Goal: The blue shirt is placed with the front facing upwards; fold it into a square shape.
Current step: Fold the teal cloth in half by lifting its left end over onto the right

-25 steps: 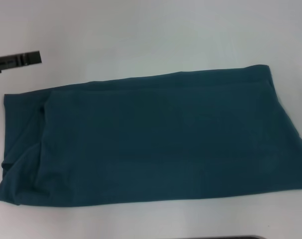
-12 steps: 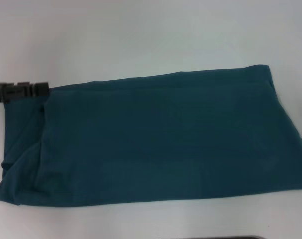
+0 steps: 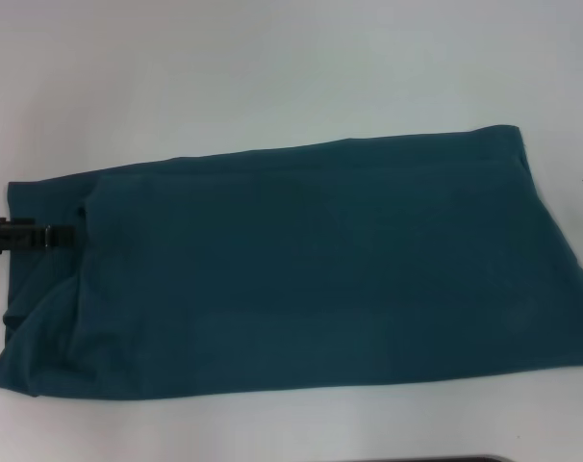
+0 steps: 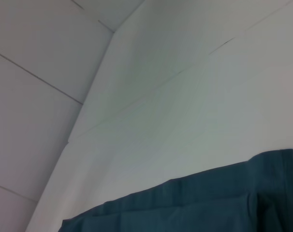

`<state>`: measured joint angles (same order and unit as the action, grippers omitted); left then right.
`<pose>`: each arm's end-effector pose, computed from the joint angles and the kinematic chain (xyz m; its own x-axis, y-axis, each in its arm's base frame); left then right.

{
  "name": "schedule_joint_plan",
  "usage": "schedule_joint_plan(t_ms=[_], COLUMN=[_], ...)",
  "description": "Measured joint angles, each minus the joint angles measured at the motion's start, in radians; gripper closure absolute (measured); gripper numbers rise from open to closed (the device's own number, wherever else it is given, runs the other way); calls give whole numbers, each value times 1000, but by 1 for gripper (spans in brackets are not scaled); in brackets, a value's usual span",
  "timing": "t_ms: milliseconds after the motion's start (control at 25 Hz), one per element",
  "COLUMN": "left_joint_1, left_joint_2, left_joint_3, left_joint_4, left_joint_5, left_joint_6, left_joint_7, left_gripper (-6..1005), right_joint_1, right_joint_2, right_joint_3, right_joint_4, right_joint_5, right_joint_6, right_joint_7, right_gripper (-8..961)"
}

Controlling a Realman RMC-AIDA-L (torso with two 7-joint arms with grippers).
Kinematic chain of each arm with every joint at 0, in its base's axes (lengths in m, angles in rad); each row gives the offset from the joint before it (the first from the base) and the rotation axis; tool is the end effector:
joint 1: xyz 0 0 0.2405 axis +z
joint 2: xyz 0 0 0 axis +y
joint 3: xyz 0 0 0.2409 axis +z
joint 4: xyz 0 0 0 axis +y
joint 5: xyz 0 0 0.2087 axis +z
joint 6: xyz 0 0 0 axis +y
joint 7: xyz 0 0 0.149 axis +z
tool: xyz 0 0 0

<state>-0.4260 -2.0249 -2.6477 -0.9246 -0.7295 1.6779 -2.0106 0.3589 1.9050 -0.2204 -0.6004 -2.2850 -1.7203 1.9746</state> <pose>-0.3233 0.2877 0.0723 0.4471 0.8330 0.3258 0.8943 -0.4236 -0.1443 0.3575 0.2562 0.0939 0.1399 -0.7991 -0.5847 -0.9633 -0.2465 0.1065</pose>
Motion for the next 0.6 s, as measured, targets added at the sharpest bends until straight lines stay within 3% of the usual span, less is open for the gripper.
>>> schedule_joint_plan(t_ms=[280,600], left_joint_1=[-5,-10], left_joint_2=[-4,-18], left_joint_3=[7,74], left_joint_4=[1,8], left_joint_5=[32,35], left_joint_6=[7,-4], left_joint_7=[9,9], left_gripper=[120,124], right_joint_1=[5,7], right_joint_2=[3,0], right_joint_3=[0,1], right_joint_4=[3,1], right_joint_5=[3,5], right_joint_6=[1,0], right_joint_7=[3,16], right_gripper=[11,11])
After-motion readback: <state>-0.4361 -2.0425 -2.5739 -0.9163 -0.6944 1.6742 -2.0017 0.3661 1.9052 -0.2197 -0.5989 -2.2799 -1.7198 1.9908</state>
